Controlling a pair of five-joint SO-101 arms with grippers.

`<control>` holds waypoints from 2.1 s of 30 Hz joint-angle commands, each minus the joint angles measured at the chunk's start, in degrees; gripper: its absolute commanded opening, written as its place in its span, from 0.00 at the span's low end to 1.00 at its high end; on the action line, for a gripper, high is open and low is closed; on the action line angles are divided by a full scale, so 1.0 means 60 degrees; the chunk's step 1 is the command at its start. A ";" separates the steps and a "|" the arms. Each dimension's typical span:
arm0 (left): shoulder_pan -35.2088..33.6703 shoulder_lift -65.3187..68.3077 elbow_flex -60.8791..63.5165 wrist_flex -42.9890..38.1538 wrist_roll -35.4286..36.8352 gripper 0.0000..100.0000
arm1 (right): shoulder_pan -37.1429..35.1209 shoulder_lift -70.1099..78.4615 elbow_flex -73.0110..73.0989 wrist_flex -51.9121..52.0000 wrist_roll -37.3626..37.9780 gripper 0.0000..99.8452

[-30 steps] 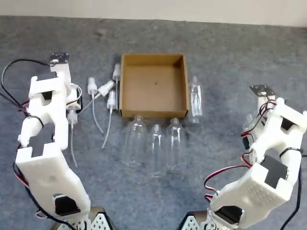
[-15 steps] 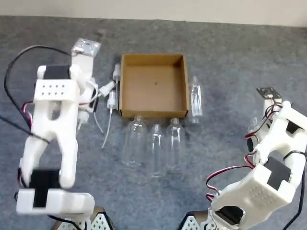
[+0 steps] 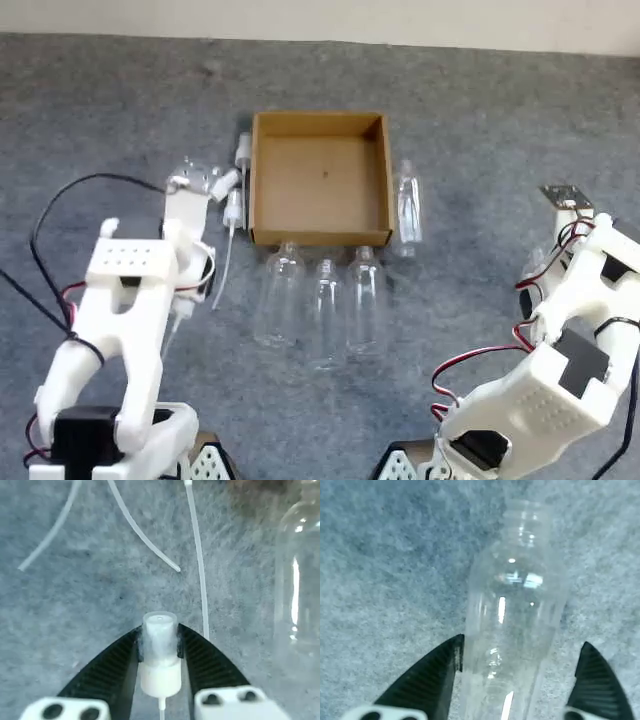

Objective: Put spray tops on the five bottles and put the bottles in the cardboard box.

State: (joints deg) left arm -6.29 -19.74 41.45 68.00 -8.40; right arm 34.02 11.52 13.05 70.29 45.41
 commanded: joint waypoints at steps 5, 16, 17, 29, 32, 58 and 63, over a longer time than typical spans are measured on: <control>0.0168 -0.0505 0.1106 -0.1245 0.0293 0.01 | -0.1121 -0.0593 -0.0755 0.0183 -0.0542 0.31; 0.0168 -0.0505 0.1121 -0.1260 0.0278 0.01 | -0.1385 0.2059 -0.4579 0.2469 -0.0630 0.31; 0.0154 -0.0505 0.1121 -0.1260 0.0264 0.01 | -0.1267 0.2293 -0.4828 0.2601 -0.0615 0.31; 0.0125 -0.0505 0.1121 -0.1260 0.0264 0.01 | -0.0842 0.3582 -0.5678 0.3011 -0.0293 0.16; 0.0110 -0.0505 0.1121 -0.1260 0.0264 0.01 | -0.0842 0.3568 -0.5751 0.3011 -0.0293 0.10; 0.0168 -0.5839 -0.2410 0.0234 0.0806 0.00 | -0.7231 -0.7758 0.1106 0.0857 -0.3941 0.01; 0.0168 -0.6073 -0.4608 0.0176 0.1788 0.00 | -0.9897 -0.9604 0.4242 -0.1106 -0.5451 0.00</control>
State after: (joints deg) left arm -6.29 -54.37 25.19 68.97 -2.51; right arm -17.14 -39.30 30.73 70.64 17.45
